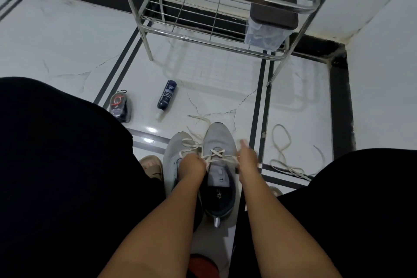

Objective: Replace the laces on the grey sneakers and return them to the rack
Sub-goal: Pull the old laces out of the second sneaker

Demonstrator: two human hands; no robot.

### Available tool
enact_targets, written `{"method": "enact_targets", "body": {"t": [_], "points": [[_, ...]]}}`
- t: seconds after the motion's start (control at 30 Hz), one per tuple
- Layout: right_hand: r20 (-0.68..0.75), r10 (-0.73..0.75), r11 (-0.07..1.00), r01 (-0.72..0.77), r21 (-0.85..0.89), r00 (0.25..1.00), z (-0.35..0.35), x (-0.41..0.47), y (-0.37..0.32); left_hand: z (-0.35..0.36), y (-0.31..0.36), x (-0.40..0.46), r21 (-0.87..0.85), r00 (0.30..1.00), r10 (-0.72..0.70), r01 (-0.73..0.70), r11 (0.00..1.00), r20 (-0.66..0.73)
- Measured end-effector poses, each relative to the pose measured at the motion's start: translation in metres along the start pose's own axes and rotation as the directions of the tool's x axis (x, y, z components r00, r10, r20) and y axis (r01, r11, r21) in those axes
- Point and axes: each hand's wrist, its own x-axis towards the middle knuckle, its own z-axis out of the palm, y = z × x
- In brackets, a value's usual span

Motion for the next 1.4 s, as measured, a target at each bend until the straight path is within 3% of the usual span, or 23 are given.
{"method": "enact_targets", "body": {"t": [0.07, 0.1, 0.17, 0.23, 0.33, 0.4, 0.43, 0.47, 0.53, 0.57, 0.6, 0.63, 0.67, 0.7, 0.73, 0.8, 0.87, 0.97, 1.03, 1.1, 1.23, 1.3, 1.4], "points": [[-0.057, 0.388, 0.865, -0.342, 0.368, 0.92, -0.011, 0.007, 0.009, -0.001, -0.002, 0.002, 0.001, 1.0, -0.023, 0.023, 1.0, 0.006], [-0.044, 0.399, 0.86, -0.357, 0.365, 0.916, -0.01, 0.011, 0.006, -0.002, -0.001, 0.001, 0.008, 1.0, -0.019, 0.019, 1.0, 0.017], [-0.027, 0.043, 0.995, -0.04, 0.095, 0.999, -0.001, 0.014, -0.005, -0.002, 0.0, 0.001, 0.018, 0.999, 0.018, -0.019, 1.0, 0.039], [0.155, -0.306, 0.937, 0.326, -0.126, 0.939, 0.01, 0.001, -0.015, -0.001, 0.001, 0.001, 0.039, 0.997, 0.058, -0.06, 0.997, 0.053], [0.25, -0.365, 0.851, 0.431, -0.299, 0.897, 0.034, -0.014, -0.01, 0.0, -0.001, 0.0, 0.044, 0.994, 0.086, -0.089, 0.995, 0.065], [0.159, -0.26, 0.936, 0.289, -0.202, 0.952, 0.032, -0.018, -0.009, -0.001, -0.001, -0.001, 0.027, 0.994, 0.09, -0.092, 0.995, 0.054], [0.075, -0.113, 0.994, 0.113, 0.012, 0.991, 0.022, -0.016, -0.01, -0.001, -0.002, -0.002, 0.009, 0.995, 0.09, -0.09, 0.996, 0.047], [0.038, 0.102, 0.947, -0.109, 0.303, 0.994, 0.009, -0.01, -0.014, -0.001, -0.002, -0.002, -0.011, 0.995, 0.086, -0.085, 0.996, 0.047], [0.144, 0.435, 0.389, -0.33, 0.86, 0.889, -0.023, 0.008, -0.014, -0.001, -0.002, -0.002, -0.029, 0.995, 0.092, -0.09, 0.995, 0.05], [0.223, 0.464, 0.089, -0.296, 0.951, 0.857, -0.032, 0.015, -0.013, -0.001, -0.002, -0.003, -0.029, 0.994, 0.098, -0.097, 0.995, 0.047], [0.251, 0.454, -0.025, -0.269, 0.963, 0.855, -0.039, 0.016, -0.016, -0.001, -0.002, -0.004, -0.026, 0.994, 0.101, -0.1, 0.995, 0.048], [0.206, 0.429, 0.125, -0.283, 0.951, 0.88, -0.042, 0.018, -0.022, 0.0, -0.002, -0.004, -0.012, 0.993, 0.108, -0.108, 0.994, 0.048], [0.12, 0.348, 0.444, -0.277, 0.852, 0.93, -0.038, 0.016, -0.03, 0.0, -0.001, -0.004, 0.005, 0.993, 0.112, -0.112, 0.994, 0.05], [0.06, 0.17, 0.777, -0.171, 0.605, 0.984, -0.027, 0.011, -0.034, 0.001, 0.0, -0.004, 0.019, 0.992, 0.115, -0.116, 0.993, 0.046], [0.087, -0.057, 0.962, 0.032, 0.271, 0.995, -0.013, 0.004, -0.031, 0.0, 0.0, -0.005, 0.027, 0.992, 0.118, -0.119, 0.993, 0.047], [0.261, -0.249, 0.927, 0.308, -0.216, 0.933, 0.014, -0.01, -0.022, 0.0, 0.001, -0.006, 0.045, 0.99, 0.132, -0.134, 0.99, 0.051], [0.249, -0.211, 0.888, 0.292, -0.356, 0.945, 0.029, -0.015, -0.01, 0.001, 0.0, -0.006, 0.06, 0.99, 0.131, -0.134, 0.989, 0.047], [0.075, 0.013, 0.999, -0.015, 0.037, 0.997, 0.013, -0.007, -0.013, -0.001, 0.0, -0.008, 0.055, 0.991, 0.127, -0.129, 0.99, 0.042], [-0.018, 0.188, 0.905, -0.166, 0.392, 0.982, -0.012, 0.005, -0.019, -0.001, 0.0, -0.009, 0.058, 0.992, 0.114, -0.117, 0.992, 0.05], [-0.039, 0.234, 0.811, -0.172, 0.56, 0.972, -0.028, 0.015, -0.021, -0.001, 0.001, -0.009, 0.063, 0.993, 0.097, -0.101, 0.993, 0.064], [-0.022, 0.246, 0.957, -0.239, 0.165, 0.969, -0.02, 0.001, -0.017, -0.002, 0.008, -0.013, 0.107, 0.986, 0.121, -0.133, 0.985, 0.11], [0.118, 0.2, 0.98, -0.196, -0.045, 0.973, -0.005, -0.012, -0.012, -0.002, 0.012, -0.016, 0.115, 0.979, 0.175, -0.187, 0.976, 0.108], [0.244, 0.216, 0.974, -0.19, -0.127, 0.945, 0.008, -0.021, -0.004, 0.002, 0.008, -0.013, 0.125, 0.954, 0.287, -0.296, 0.947, 0.088]]}}
